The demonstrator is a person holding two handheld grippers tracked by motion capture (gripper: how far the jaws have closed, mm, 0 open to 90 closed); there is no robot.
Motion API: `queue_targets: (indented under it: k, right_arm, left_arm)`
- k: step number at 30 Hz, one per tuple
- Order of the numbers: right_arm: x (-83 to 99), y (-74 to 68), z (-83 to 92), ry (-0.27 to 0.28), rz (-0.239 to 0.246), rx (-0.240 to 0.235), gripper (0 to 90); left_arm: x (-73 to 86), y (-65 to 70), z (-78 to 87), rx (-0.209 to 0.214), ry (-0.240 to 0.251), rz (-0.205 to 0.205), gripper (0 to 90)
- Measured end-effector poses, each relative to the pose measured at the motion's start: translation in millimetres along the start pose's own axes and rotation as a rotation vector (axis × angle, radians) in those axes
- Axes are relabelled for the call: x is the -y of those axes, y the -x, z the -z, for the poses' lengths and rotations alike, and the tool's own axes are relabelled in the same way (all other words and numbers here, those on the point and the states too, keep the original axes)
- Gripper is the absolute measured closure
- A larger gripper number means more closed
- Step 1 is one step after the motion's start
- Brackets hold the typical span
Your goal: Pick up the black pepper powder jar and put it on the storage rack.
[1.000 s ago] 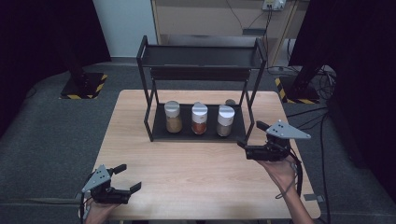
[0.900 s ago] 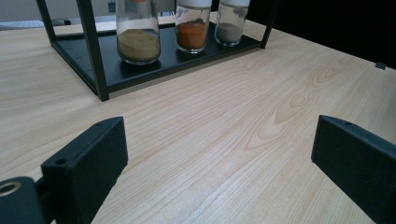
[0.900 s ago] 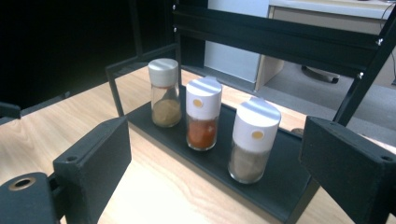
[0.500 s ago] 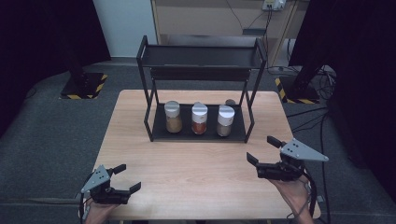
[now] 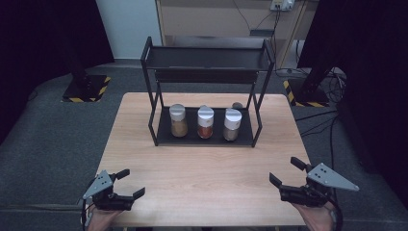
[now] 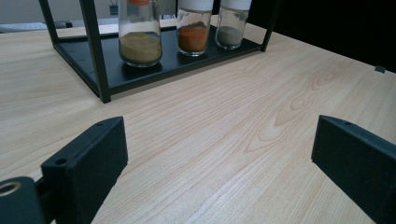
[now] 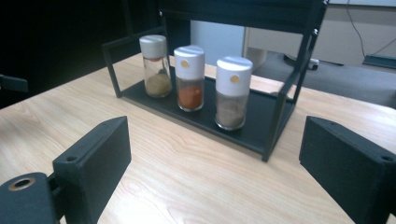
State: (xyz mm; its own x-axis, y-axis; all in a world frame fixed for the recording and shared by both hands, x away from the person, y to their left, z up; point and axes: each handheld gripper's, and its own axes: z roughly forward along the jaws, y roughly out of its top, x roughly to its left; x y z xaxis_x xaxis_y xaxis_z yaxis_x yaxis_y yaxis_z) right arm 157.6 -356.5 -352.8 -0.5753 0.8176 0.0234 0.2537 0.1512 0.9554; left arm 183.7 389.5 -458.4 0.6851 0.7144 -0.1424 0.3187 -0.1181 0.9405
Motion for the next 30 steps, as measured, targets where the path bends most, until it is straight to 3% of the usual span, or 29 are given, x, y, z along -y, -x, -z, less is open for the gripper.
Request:
queue_targets:
  k: [14,30]
  right_arm:
    - [38.1,7.1,0.1,-0.022,-0.048,0.011,9.2]
    - [58.1,9.9,-11.3,-0.038,-0.053,0.030,9.3]
  left_arm:
    - [1.5,-0.1,0.3,0.001,0.011,0.000,2.6]
    - [1.4,-0.1,0.7,0.004,0.013,-0.009,2.6]
